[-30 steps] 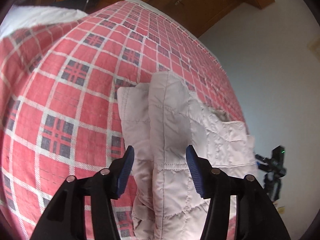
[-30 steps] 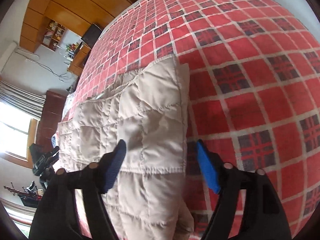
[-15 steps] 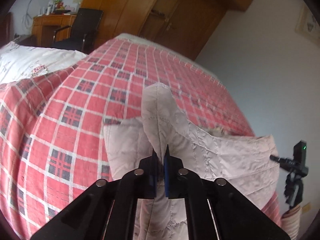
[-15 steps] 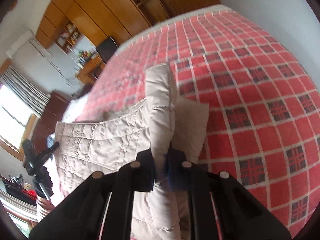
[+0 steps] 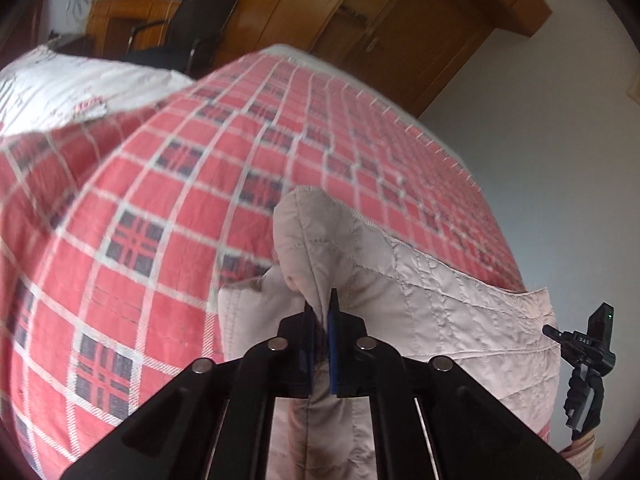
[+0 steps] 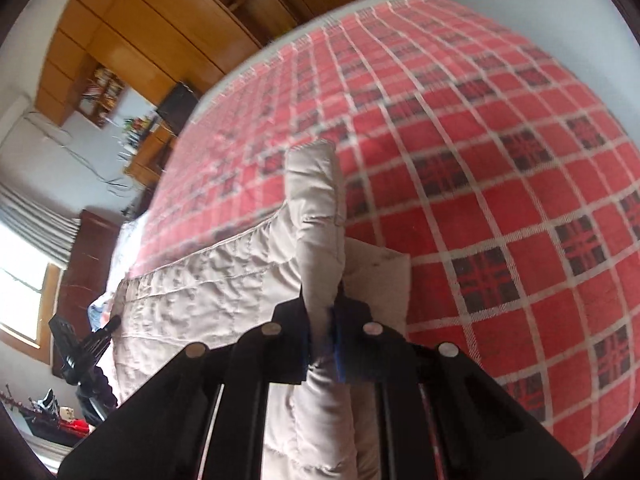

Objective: Fold large clothes

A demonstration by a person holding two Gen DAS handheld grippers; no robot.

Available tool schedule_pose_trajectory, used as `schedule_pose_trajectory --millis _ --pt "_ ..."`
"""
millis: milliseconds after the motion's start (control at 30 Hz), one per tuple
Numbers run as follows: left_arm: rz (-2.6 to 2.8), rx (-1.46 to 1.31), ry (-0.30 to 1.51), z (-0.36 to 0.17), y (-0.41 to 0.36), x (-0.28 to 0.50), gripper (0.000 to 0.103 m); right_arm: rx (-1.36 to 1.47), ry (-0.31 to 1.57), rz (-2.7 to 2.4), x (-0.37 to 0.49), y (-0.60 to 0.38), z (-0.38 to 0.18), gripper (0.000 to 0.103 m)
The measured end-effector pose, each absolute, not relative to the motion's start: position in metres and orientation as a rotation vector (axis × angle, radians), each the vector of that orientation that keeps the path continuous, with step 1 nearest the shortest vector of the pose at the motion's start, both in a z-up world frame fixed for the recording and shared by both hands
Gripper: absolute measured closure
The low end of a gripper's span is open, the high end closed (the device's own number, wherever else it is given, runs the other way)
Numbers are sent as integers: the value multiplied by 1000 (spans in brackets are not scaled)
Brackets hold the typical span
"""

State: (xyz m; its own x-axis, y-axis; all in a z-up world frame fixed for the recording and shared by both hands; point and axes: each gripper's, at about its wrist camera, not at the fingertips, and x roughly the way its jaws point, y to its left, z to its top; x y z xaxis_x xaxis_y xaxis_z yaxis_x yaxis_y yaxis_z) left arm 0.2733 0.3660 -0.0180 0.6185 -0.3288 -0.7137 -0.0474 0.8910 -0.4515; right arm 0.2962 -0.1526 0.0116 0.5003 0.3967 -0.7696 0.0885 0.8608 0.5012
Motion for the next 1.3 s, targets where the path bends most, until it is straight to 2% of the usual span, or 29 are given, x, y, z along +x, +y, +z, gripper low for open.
schedule_pose_trajectory --millis 267,400,567,733,933,967,1033,1067,1167,1300 --pt "-181 -510 940 -44 376 271 95 523 1085 187 304 -151 -17 91" --pt "-175 -562 951 -32 387 260 85 486 1054 188 288 -155 0 75" --pt "-193 -561 934 -11 401 214 67 453 1021 254 246 -166 19 70" --pt "-265 -537 948 -6 389 161 61 458 1011 343 191 -171 18 62" --pt "-288 -481 974 -16 360 128 58 419 1026 406 151 -156 4 62" --pt "-266 -449 974 -17 355 126 59 391 1032 396 147 -151 1 62" --pt "-239 -416 980 -22 349 125 64 339 1043 368 142 -142 -3 72" --pt "-230 -416 983 -24 348 125 77 322 1045 352 139 -140 -4 78" --pt "-228 -428 977 -22 350 126 93 328 1030 355 134 -141 2 88" --pt "-261 -429 964 -12 354 123 96 362 1034 372 129 -148 7 91"
